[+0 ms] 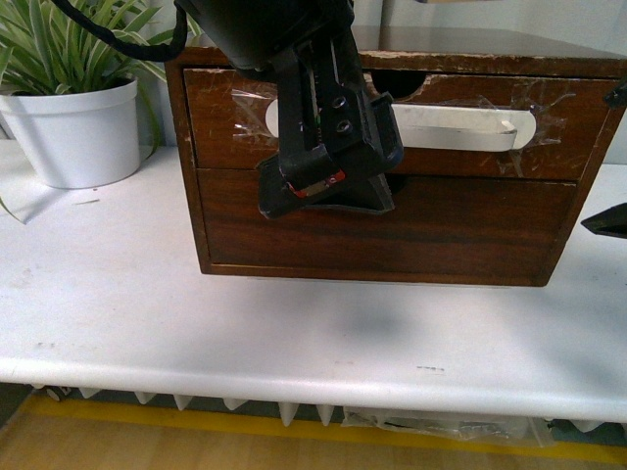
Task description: Open drawer
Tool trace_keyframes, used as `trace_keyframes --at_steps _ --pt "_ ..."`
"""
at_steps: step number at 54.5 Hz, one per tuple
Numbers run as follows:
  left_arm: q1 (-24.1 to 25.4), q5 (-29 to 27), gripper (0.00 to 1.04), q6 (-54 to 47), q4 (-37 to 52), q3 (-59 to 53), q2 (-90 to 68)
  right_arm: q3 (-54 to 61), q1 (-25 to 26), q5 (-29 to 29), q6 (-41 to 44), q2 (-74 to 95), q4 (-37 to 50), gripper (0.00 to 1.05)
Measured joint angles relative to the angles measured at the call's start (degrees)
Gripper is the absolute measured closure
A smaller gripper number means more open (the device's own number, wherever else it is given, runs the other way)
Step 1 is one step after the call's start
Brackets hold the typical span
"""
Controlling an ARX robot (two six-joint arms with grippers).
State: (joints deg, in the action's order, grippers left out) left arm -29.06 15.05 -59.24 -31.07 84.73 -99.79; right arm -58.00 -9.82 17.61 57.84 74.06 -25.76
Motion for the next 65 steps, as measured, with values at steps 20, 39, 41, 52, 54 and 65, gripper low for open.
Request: trace_keyframes --at_steps 20,39,41,52,54,65 --pt "0.61 -0.68 0.06 -1.27 -0.90 0.85 -2.08 -0.44 -0.81 -0.39 -2.21 2.47 3.32 0.09" --pt "1.03 -0.98 0.06 -3.48 -2.78 1.11 -2.10 -3.43 -4.79 -2.82 -5.27 8.94 6.62 0.09" --pt "1.18 -1.07 0.06 -3.52 -2.82 1.09 -2.10 -3.52 -5.03 -3.10 -5.53 9.31 6.82 0.09" --pt "1.68 -1.29 0.06 -3.52 -3.02 0.98 -2.10 -4.66 -6.14 -4.35 -6.23 11.54 8.04 0.09" --pt "1.70 -1.38 0.06 -3.52 -3.02 0.96 -2.10 -4.83 -6.19 -4.52 -6.23 11.85 8.04 0.09" --pt "1.73 -1.62 0.06 -3.48 -3.02 0.90 -2.10 -6.23 -5.81 -2.82 -6.03 13.90 7.13 0.09"
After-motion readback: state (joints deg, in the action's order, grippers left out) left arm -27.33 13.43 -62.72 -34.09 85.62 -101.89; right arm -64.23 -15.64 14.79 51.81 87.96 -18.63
